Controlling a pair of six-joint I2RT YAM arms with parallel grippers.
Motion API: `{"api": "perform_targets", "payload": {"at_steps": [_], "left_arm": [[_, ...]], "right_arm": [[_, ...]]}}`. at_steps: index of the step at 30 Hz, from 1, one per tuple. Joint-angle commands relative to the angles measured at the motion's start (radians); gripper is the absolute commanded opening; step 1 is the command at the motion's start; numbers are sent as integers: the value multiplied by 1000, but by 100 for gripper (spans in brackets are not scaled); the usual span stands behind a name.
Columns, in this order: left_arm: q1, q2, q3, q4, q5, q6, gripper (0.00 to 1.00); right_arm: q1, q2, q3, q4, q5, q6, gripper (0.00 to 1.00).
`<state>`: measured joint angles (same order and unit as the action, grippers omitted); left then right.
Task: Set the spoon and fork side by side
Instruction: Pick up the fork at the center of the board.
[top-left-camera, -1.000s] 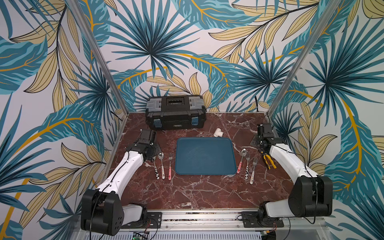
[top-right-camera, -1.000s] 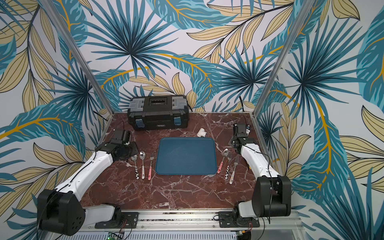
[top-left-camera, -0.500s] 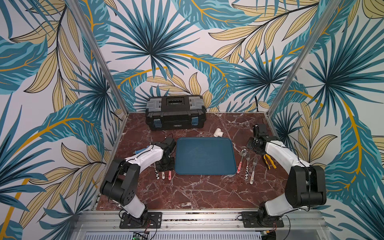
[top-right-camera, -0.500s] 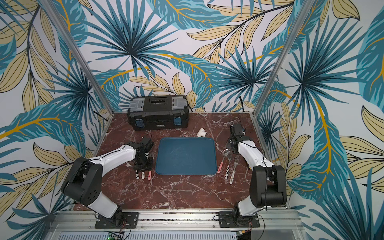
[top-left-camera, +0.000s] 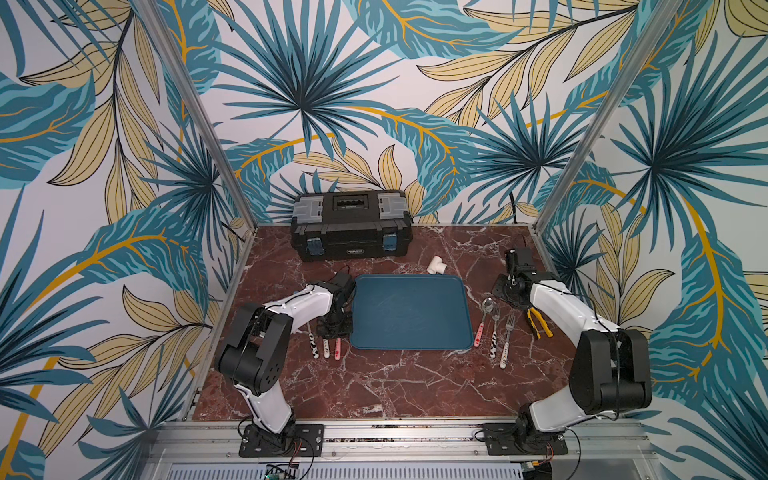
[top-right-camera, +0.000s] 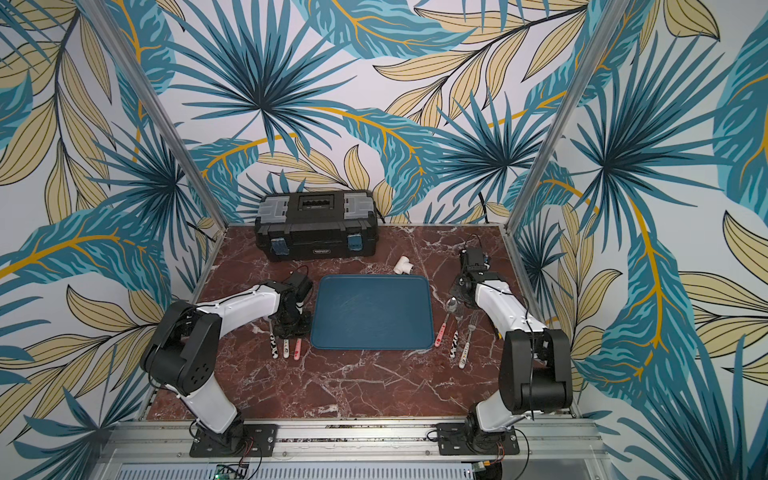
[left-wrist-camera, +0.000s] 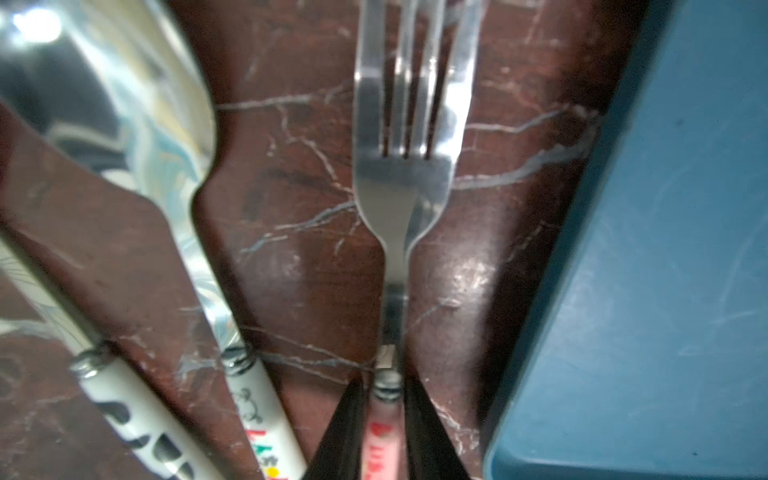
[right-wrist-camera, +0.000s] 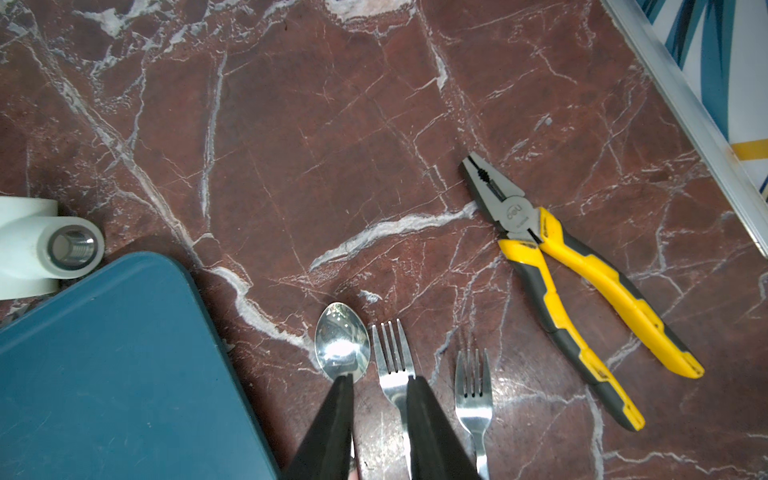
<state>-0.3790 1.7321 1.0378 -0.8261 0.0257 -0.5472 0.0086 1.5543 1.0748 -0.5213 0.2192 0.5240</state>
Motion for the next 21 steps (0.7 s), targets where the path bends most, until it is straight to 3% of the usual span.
{"api": "perform_targets", "payload": {"at_steps": [1,7,10,18,21], "left_arm": [[-2,24,-2,39,0,-11,12],[-2,12,-7,33,-26,2,1],[-2,-21,29,-7,-46,16,0],[-34,-96,261,-202,-116,49,0],[-63,-66,323,-199,-72,40,0]], "right_arm": [[5,12,16,-12,-3,-1,30],[4,12,19,-13,-1,-2,30],[5,13,19,-14,2,0,30],[5,12,14,-3,-11,-1,30],[5,15,11,-6,-9,1,31]]}}
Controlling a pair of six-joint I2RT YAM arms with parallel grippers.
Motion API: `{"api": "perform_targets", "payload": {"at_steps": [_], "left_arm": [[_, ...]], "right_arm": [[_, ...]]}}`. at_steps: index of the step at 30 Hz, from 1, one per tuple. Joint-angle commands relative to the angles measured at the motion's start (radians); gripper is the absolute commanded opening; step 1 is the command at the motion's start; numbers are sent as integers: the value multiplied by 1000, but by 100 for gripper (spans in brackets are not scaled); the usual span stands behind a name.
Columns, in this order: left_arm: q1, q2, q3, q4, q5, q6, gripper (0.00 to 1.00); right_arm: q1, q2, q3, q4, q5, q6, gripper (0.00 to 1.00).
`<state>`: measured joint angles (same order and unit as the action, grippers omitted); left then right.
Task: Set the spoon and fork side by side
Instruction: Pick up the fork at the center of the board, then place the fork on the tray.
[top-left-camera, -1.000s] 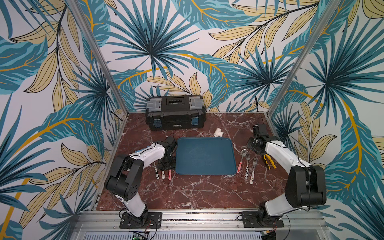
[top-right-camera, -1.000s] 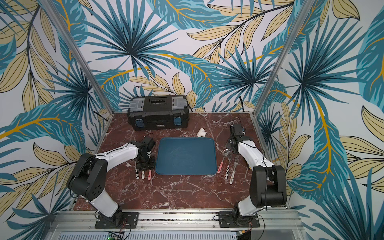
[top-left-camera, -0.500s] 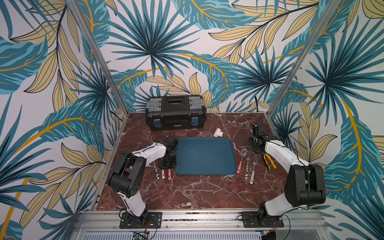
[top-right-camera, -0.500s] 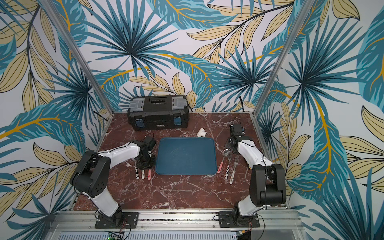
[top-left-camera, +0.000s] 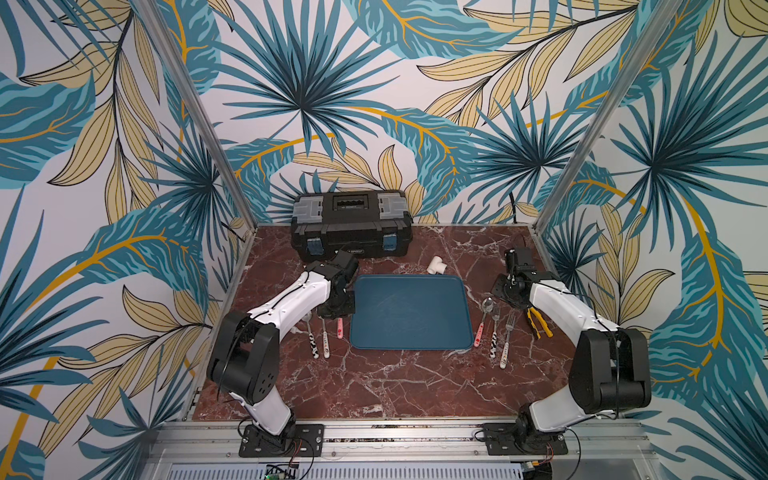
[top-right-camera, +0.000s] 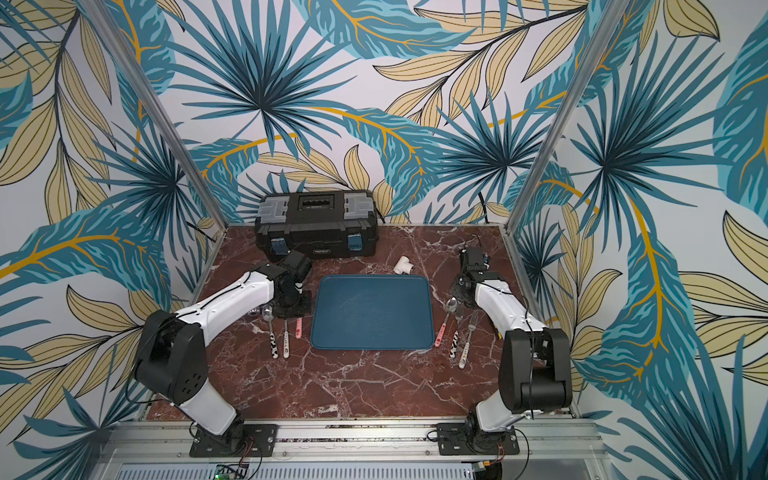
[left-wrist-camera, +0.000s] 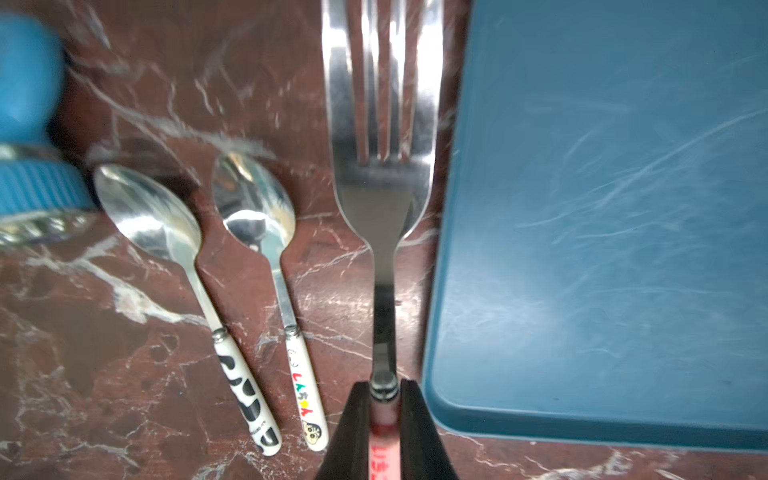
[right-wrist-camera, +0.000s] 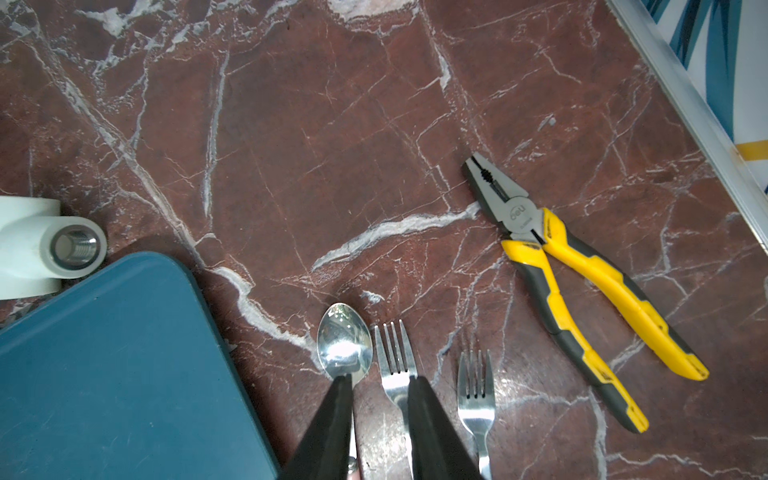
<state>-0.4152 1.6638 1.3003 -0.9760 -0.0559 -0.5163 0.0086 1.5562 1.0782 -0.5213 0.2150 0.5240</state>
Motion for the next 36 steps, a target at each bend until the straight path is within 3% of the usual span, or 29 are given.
{"api": "perform_targets", "payload": {"at_steps": [1,14,28,36], "left_arm": [[-37,21,81,-47,27,4,0],[-126,302,248,13,87,-67,0],[-126,377,214,50,62,-101,0],[-127,409,197,48,61,-90,22]], "right_arm": [[5,14,6,-6,-5,1,31],[5,10,9,-28,20,-10,36],[5,8,13,-31,16,-13,39],[5,13,15,-35,15,-12,43]]}}
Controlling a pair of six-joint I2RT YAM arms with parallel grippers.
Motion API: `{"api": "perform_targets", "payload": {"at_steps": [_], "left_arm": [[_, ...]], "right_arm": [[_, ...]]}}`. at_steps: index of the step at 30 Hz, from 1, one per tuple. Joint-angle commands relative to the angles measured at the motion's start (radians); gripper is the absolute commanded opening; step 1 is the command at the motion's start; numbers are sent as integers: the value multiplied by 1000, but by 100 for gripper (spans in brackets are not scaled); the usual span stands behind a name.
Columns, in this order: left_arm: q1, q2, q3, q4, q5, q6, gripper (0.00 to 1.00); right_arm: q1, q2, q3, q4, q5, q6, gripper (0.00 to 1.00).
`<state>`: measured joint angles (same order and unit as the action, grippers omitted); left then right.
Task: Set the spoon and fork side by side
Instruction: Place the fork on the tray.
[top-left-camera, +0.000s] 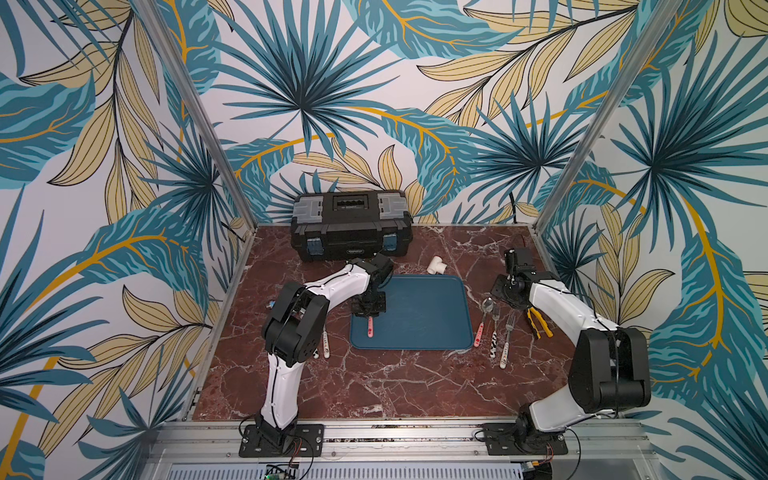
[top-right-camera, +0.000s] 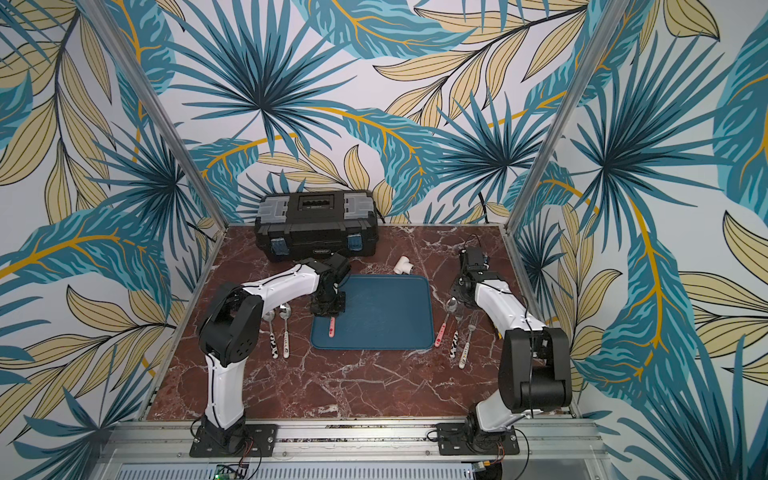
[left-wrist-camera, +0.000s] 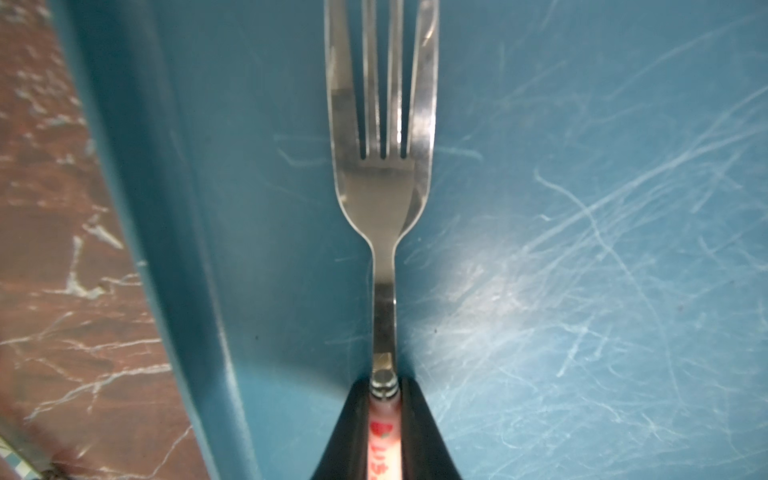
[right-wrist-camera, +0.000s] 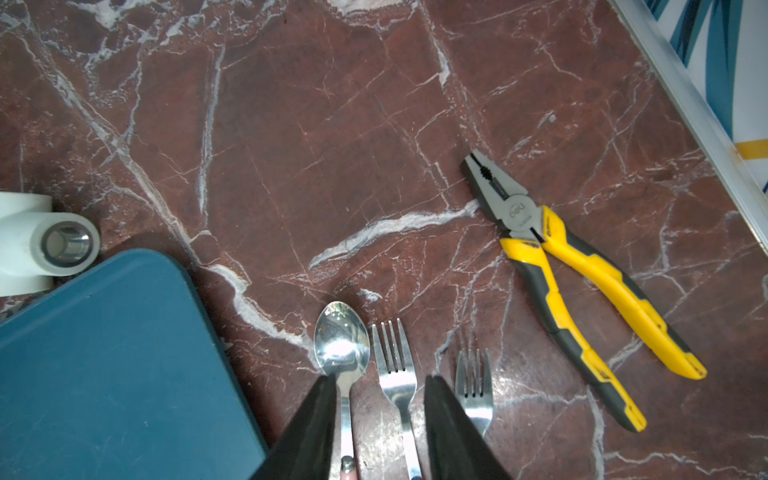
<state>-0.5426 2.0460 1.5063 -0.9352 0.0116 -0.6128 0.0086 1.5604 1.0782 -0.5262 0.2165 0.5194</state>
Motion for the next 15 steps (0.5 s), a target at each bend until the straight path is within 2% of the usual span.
{"api": "perform_targets", "payload": {"at_steps": [1,7,15], "left_arm": [[1,25,-9,9,-6,7,22],[0,-15,-8,20,1,4,43],[-3,-183,21,25,23,18,51]], "right_arm": [[6,8,16,-31,15,-7,43],[6,9,15,-35,17,-7,45],[5,32,37,-99,41,-4,46]]}}
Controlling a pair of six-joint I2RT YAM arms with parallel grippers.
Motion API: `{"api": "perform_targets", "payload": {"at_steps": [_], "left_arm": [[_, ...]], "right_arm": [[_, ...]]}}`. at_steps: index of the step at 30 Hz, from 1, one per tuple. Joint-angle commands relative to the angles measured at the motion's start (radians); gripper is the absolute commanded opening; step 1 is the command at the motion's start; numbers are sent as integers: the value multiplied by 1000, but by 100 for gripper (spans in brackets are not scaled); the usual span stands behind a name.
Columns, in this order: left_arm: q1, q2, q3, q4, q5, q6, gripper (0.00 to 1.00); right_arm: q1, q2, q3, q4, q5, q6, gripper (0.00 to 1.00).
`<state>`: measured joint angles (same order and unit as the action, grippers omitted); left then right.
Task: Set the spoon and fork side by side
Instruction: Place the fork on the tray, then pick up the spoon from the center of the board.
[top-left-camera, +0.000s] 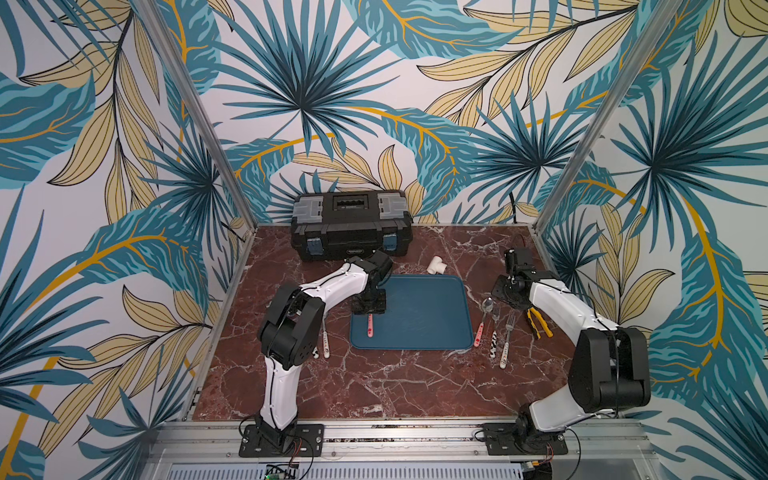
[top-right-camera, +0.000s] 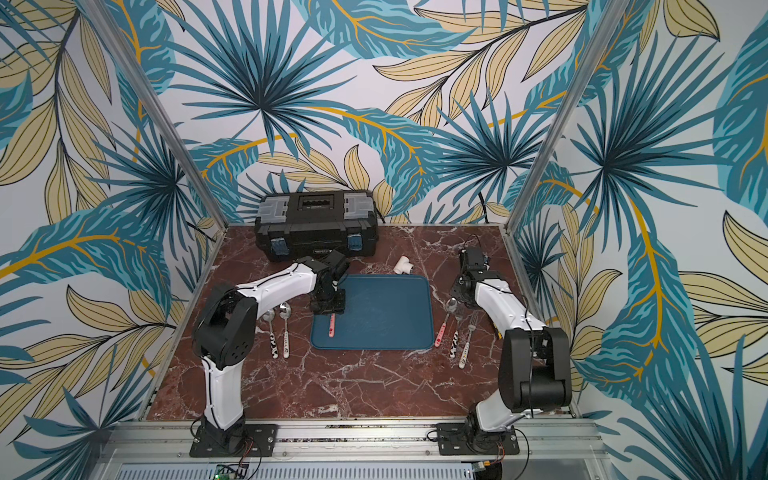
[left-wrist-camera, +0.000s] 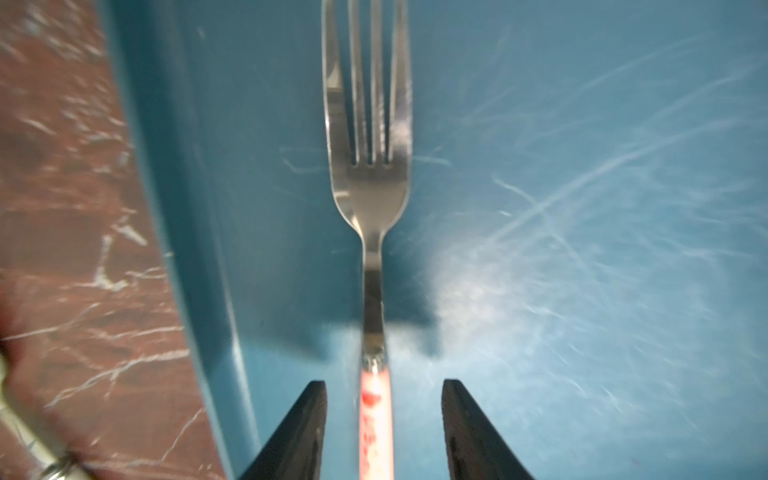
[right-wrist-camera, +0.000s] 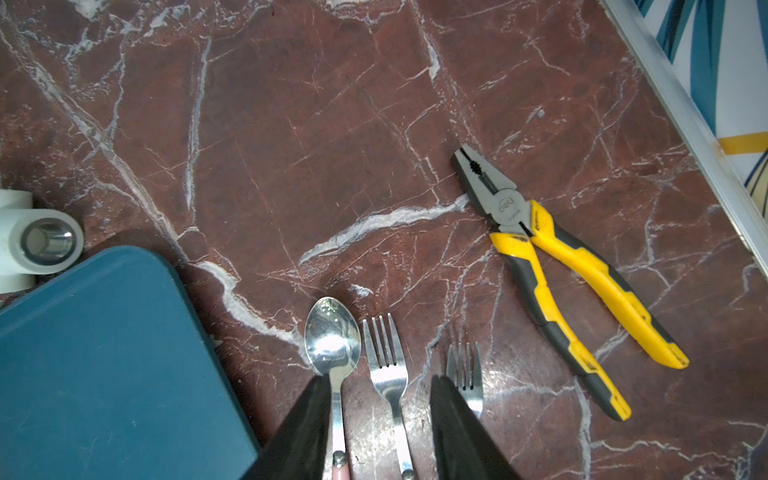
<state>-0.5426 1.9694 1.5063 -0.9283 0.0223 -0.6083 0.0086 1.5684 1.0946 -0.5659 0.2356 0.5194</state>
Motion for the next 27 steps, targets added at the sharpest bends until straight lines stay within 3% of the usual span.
{"api": "perform_targets", "payload": {"at_steps": [1,12,21,27], "left_arm": [[-4,-135,26,18,15,15,52],[-2,-408,-12,-11,-69,42,59],[-2,-444,-108,53,-5,55,59],[-2,-438,-121,48,11,67,59]], "right_arm": [[4,30,24,-73,21,-3,46],[81,62,-1,-205,-80,-3,47],[90,129,-13,-216,-239,51,45],[90,164,-35,-206,-260,54,41]]}}
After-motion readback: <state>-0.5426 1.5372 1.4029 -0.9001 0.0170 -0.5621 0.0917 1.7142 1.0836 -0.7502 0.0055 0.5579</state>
